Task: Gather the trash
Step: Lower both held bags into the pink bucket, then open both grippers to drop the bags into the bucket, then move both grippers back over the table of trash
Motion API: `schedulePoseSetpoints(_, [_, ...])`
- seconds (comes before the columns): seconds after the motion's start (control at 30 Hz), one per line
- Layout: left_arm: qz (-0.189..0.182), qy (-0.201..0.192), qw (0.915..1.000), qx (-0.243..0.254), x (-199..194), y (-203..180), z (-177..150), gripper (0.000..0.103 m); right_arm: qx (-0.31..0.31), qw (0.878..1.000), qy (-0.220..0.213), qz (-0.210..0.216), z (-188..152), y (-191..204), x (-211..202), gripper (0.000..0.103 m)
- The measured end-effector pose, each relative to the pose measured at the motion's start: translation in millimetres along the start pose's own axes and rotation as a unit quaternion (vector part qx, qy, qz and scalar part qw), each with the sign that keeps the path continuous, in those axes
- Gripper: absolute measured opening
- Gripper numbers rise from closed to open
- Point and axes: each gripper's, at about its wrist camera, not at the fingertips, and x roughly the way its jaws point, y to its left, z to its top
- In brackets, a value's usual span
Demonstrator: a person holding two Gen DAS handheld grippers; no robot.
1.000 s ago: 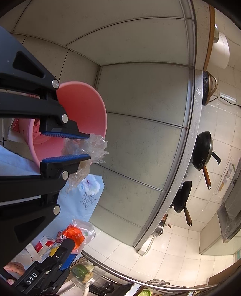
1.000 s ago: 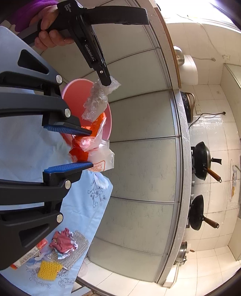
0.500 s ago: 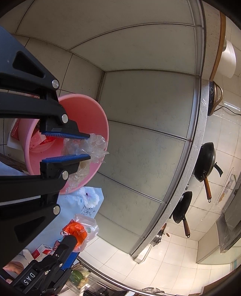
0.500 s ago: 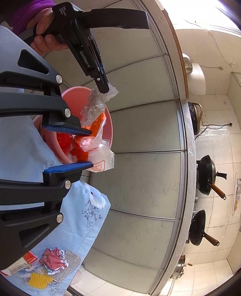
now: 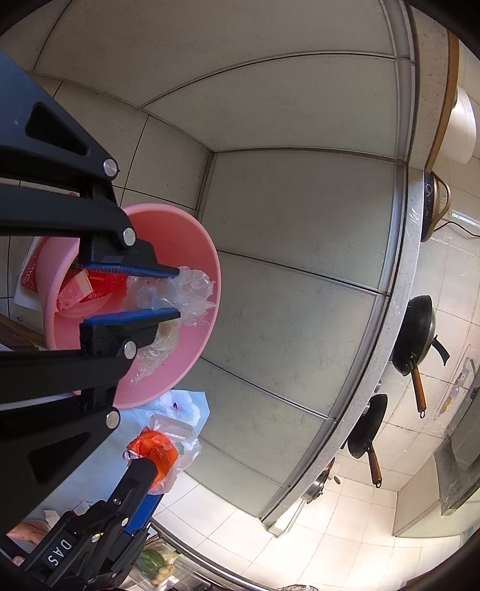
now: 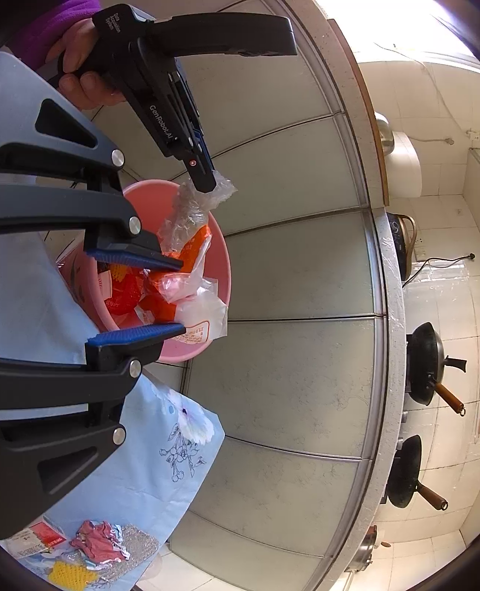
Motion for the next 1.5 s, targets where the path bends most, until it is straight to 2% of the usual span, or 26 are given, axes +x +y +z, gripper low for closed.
schedulePoseSetpoints(0.23, [0.011, 0.016, 0.9998, 0.005, 9, 3, -5, 0.016, 0.007, 1.000, 0.020, 0.011, -3, 0, 20, 0.029])
schedulePoseSetpoints(0.57, [0.018, 0.048, 0.9984, 0.024, 21, -3, -18, 0.017, 0.005, 0.998, 0.059, 0.005, -17, 1, 46, 0.030])
schedulePoseSetpoints(0.8, [0.028, 0.059, 0.9976, 0.025, 21, -3, -23, 0.023, 0.023, 0.996, 0.087, 0.013, -23, -2, 59, 0.033])
schedulePoseSetpoints(0.93, [0.026, 0.062, 0.9975, 0.020, 19, -2, -22, 0.030, 0.029, 0.996, 0.080, 0.020, -23, -4, 58, 0.043])
schedulePoseSetpoints(1.17, [0.021, 0.056, 0.9981, 0.013, 11, -3, -18, 0.031, 0.032, 0.997, 0.071, 0.018, -21, -5, 48, 0.044])
schedulePoseSetpoints(1.5, [-0.005, 0.047, 0.9988, 0.014, -4, -20, -13, 0.034, 0.036, 0.998, 0.047, 0.006, -24, -15, 10, 0.044])
